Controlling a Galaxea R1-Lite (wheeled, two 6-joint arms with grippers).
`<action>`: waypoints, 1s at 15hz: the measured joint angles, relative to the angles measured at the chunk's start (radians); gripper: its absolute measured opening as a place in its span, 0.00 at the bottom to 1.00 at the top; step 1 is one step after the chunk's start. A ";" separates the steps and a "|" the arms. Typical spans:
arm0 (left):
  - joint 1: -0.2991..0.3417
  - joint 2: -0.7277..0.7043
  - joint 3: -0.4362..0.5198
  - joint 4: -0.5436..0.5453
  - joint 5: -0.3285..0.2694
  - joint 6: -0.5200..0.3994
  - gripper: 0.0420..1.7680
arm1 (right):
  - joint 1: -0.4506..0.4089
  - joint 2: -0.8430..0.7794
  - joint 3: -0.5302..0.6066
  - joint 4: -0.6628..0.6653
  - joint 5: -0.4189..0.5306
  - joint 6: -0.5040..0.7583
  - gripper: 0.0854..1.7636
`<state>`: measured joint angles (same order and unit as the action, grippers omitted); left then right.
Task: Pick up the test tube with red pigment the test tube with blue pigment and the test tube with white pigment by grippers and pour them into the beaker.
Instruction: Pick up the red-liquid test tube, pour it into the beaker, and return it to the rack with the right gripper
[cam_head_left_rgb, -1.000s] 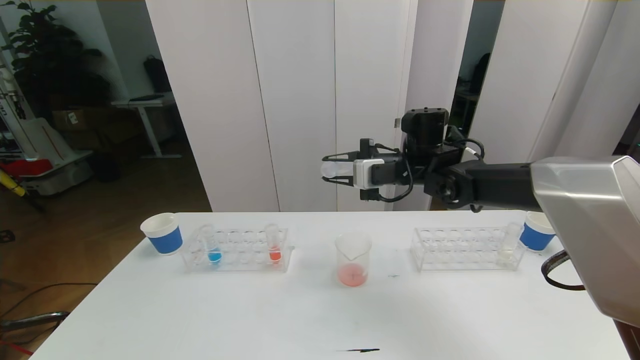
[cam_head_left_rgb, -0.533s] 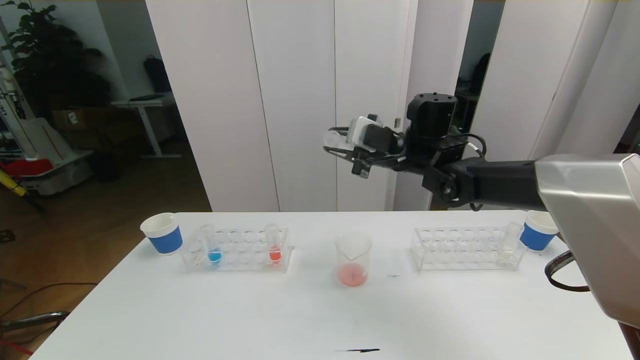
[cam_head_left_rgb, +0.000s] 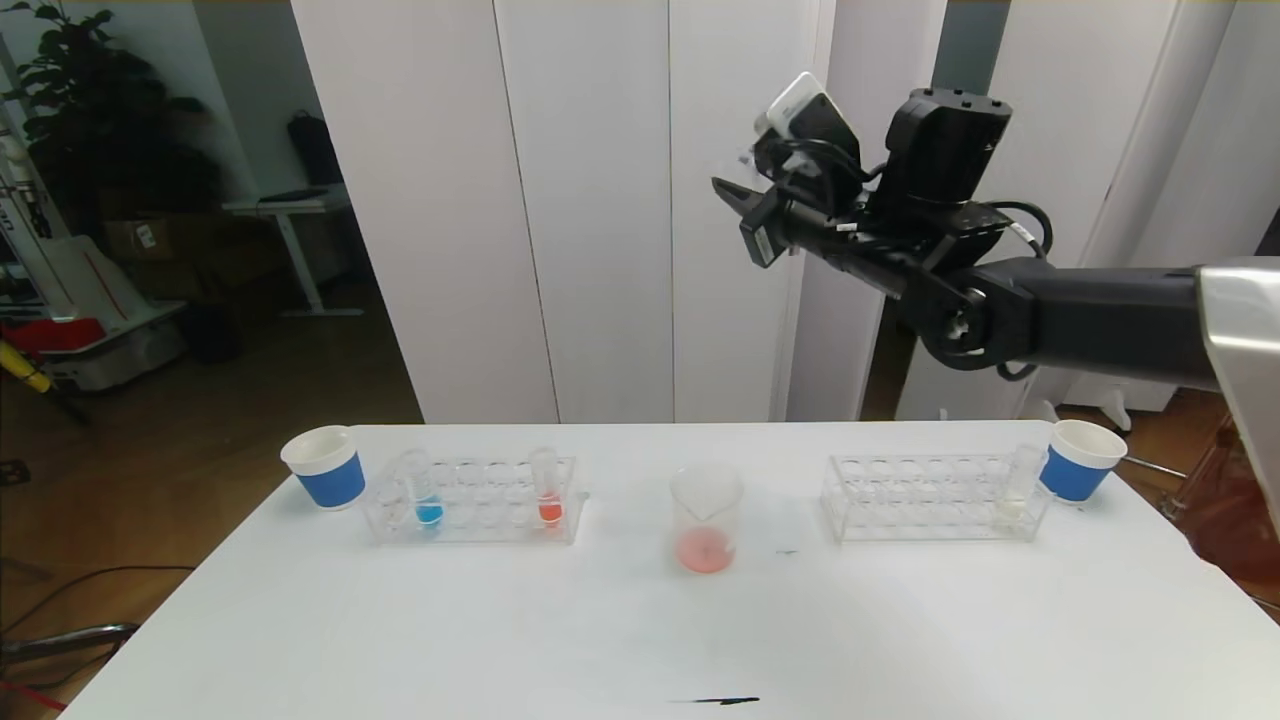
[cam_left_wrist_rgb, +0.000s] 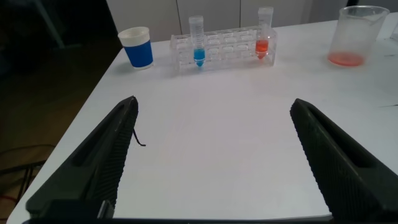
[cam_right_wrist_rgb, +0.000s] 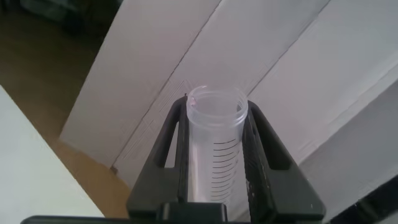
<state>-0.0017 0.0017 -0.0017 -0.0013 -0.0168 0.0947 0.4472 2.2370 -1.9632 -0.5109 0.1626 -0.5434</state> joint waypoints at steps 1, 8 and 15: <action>0.000 0.000 0.000 0.000 0.000 0.000 0.99 | 0.000 -0.021 0.001 0.023 -0.080 0.041 0.30; 0.000 0.000 0.000 0.000 0.000 0.000 0.99 | -0.017 -0.153 -0.001 0.223 -0.530 0.231 0.30; 0.000 0.000 0.000 0.000 0.000 0.000 0.99 | -0.137 -0.262 -0.004 0.316 -0.738 0.391 0.30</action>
<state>-0.0017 0.0017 -0.0017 -0.0013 -0.0168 0.0943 0.3106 1.9753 -1.9674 -0.1953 -0.5753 -0.1523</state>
